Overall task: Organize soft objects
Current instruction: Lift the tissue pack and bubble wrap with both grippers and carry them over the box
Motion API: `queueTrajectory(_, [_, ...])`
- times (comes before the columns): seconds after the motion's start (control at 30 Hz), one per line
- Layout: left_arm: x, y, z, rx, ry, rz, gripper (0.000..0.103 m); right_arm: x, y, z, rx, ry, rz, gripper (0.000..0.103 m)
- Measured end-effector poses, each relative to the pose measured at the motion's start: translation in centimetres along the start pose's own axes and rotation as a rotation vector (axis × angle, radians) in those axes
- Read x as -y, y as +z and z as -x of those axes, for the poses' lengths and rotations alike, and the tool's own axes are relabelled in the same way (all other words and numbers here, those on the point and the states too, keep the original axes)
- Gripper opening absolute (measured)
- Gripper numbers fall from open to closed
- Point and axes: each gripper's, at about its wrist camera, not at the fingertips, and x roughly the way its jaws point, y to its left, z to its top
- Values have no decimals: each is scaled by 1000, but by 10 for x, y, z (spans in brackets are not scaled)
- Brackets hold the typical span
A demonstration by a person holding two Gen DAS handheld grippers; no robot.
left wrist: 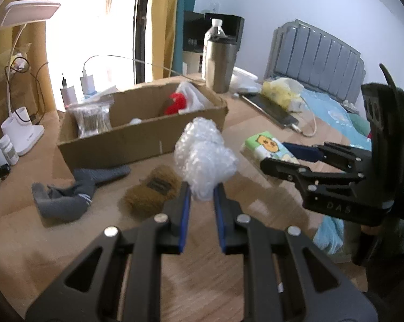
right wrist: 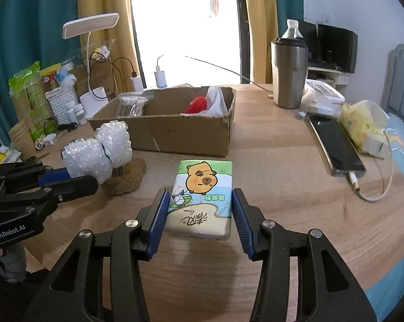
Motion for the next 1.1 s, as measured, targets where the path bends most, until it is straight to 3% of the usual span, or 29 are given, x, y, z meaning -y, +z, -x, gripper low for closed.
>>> queueTrajectory(1.1, [-42,51,-12,27,-6,55,18,-4,68,-21,11,-11,47,50])
